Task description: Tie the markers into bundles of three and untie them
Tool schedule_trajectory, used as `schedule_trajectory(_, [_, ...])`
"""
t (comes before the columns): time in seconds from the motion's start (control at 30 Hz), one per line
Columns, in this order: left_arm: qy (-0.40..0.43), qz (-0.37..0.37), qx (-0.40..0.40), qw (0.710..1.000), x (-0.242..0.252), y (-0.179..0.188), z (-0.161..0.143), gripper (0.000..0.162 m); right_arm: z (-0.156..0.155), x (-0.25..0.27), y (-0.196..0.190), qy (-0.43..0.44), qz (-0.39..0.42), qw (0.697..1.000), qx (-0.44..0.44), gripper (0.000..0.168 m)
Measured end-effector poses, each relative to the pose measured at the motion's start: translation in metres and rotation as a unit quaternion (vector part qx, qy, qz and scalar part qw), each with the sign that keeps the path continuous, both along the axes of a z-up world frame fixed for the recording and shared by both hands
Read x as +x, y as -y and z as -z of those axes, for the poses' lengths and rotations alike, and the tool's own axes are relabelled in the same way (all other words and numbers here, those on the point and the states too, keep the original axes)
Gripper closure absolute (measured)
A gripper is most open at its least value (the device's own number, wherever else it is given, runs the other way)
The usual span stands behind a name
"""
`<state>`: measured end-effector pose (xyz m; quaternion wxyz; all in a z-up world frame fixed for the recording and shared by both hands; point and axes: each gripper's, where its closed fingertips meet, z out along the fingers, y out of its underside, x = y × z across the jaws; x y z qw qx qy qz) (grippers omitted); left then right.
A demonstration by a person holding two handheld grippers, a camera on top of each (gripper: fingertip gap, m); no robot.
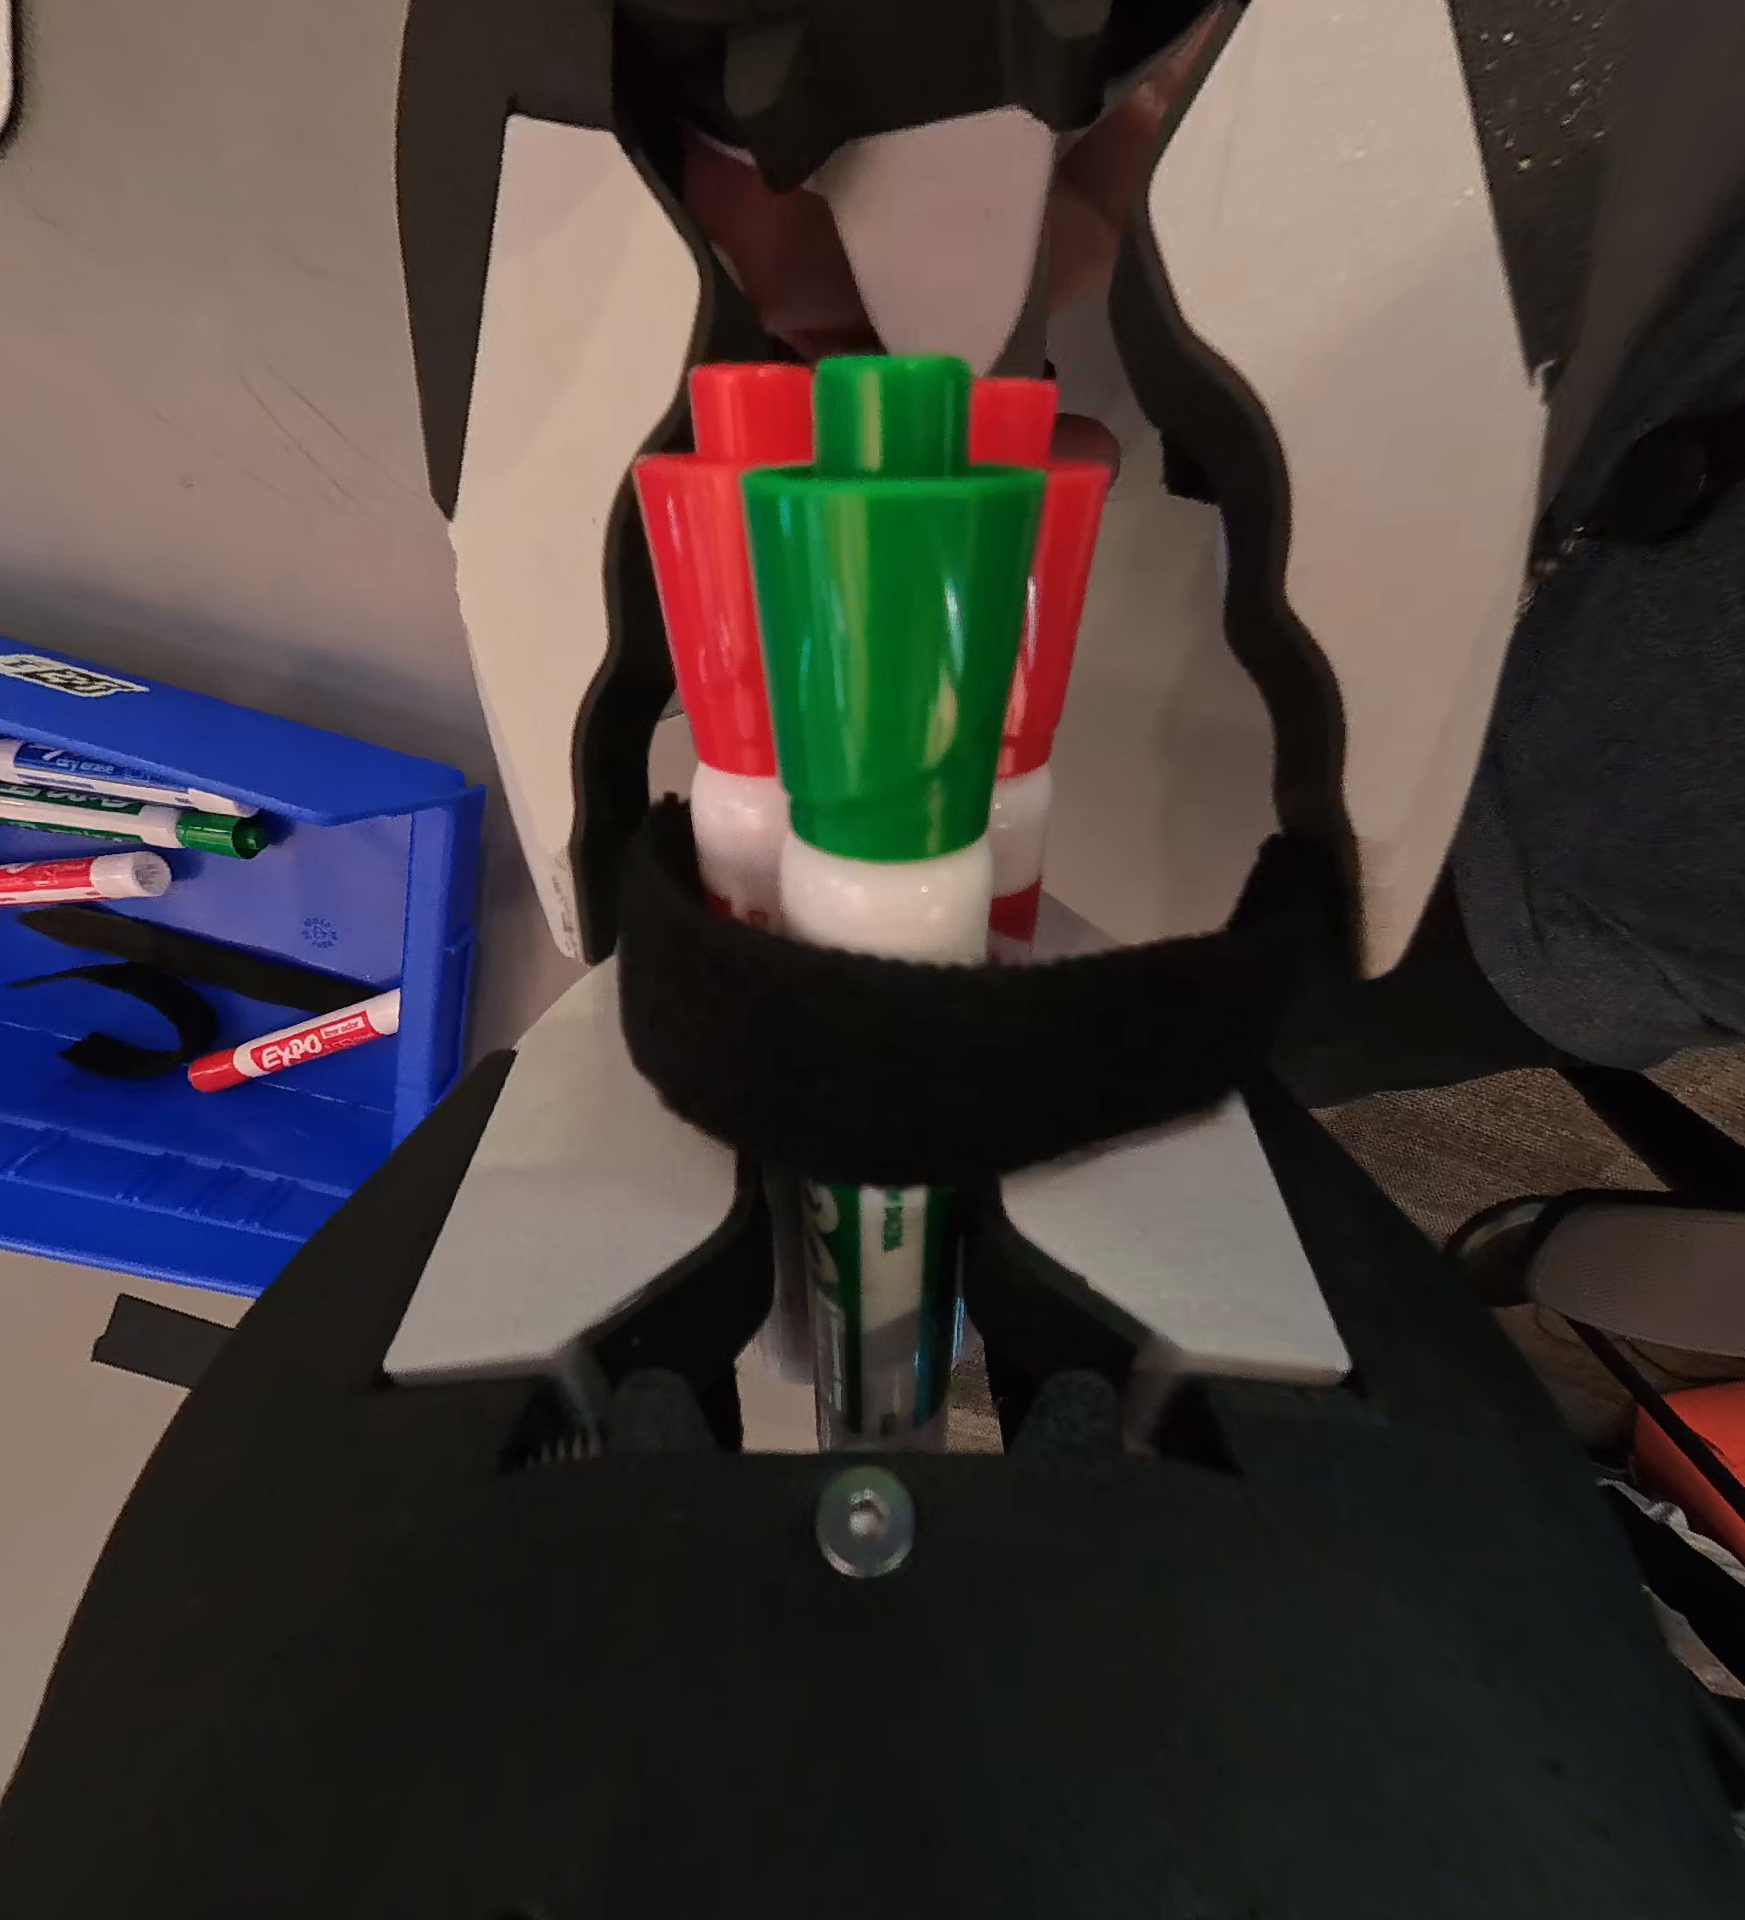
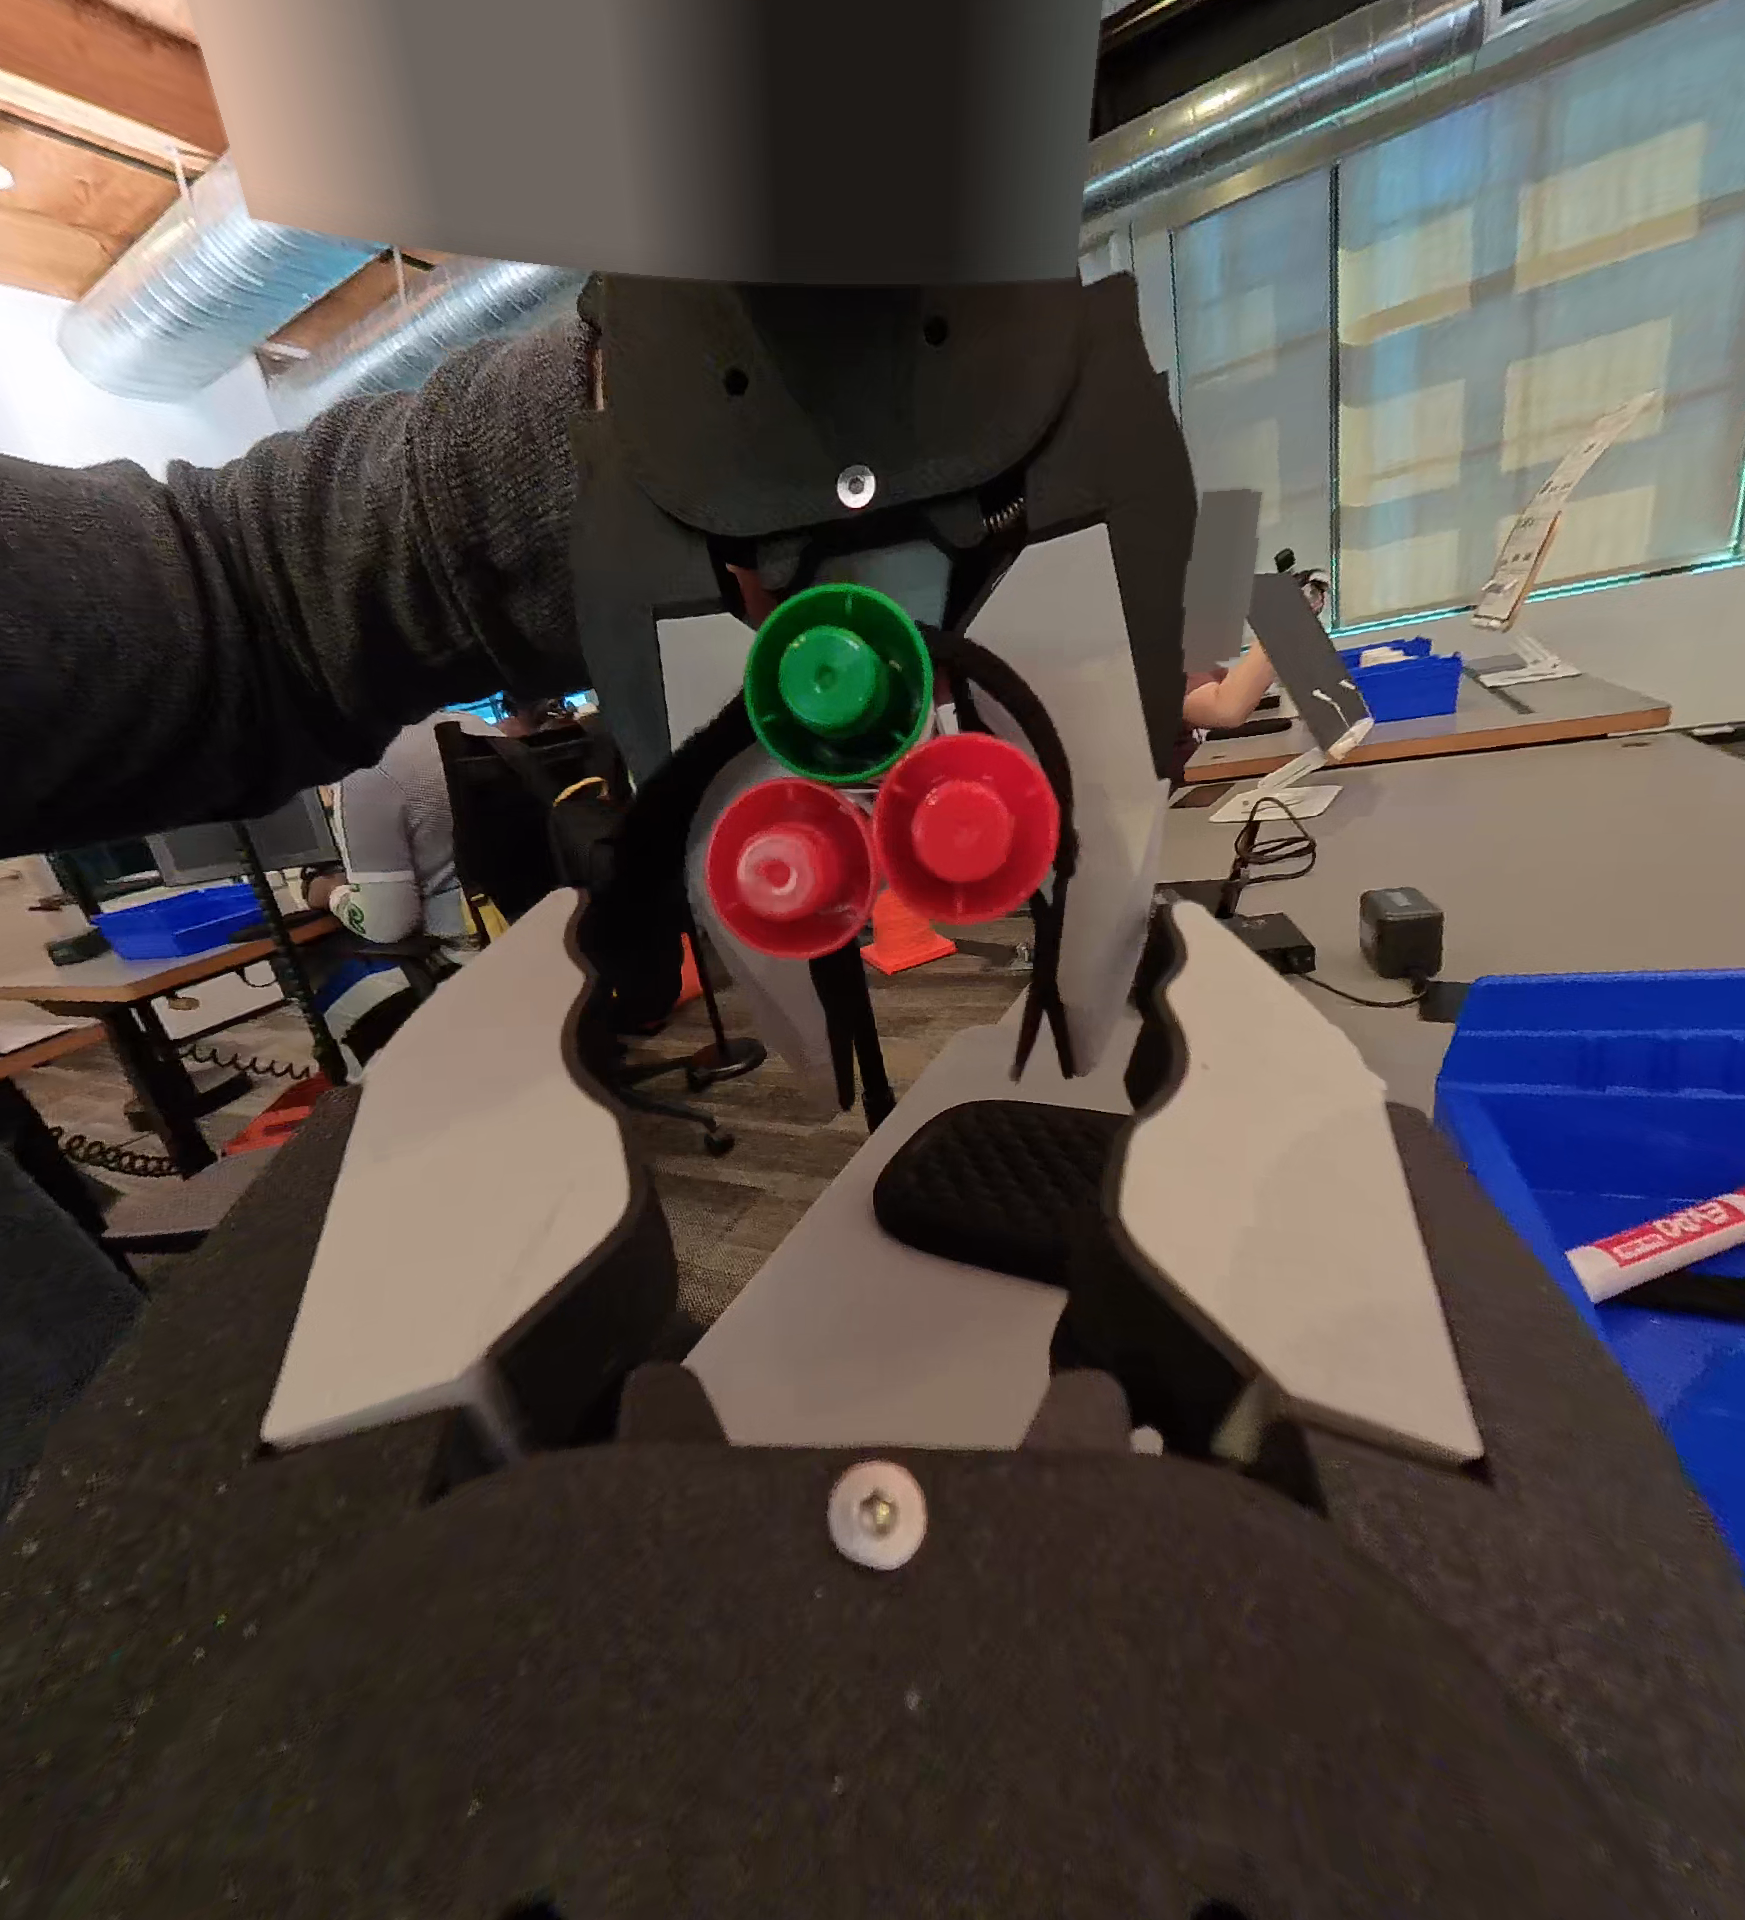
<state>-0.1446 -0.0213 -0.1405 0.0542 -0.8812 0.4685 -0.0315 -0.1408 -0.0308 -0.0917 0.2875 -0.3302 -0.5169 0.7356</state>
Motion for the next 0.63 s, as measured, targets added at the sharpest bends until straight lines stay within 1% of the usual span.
schedule_trajectory(0.03, [0.002,0.000,-0.001,1.000,0.001,0.000,0.000,0.120,0.000,0.000,-0.001,0.000,-0.001,1.000,-0.001,0.076])
schedule_trajectory(0.07, [0.000,0.001,0.000,1.000,0.001,0.000,0.000,0.119,0.000,0.000,-0.002,0.000,0.001,1.000,0.000,0.076])
schedule_trajectory(0.3, [0.002,0.004,0.002,1.000,0.004,-0.001,-0.002,0.120,0.000,0.001,-0.009,-0.011,0.009,1.000,0.013,0.094])
schedule_trajectory(0.63, [0.003,0.008,0.004,1.000,0.007,-0.002,-0.003,0.120,0.004,0.001,-0.013,-0.014,0.014,0.999,0.032,0.105])
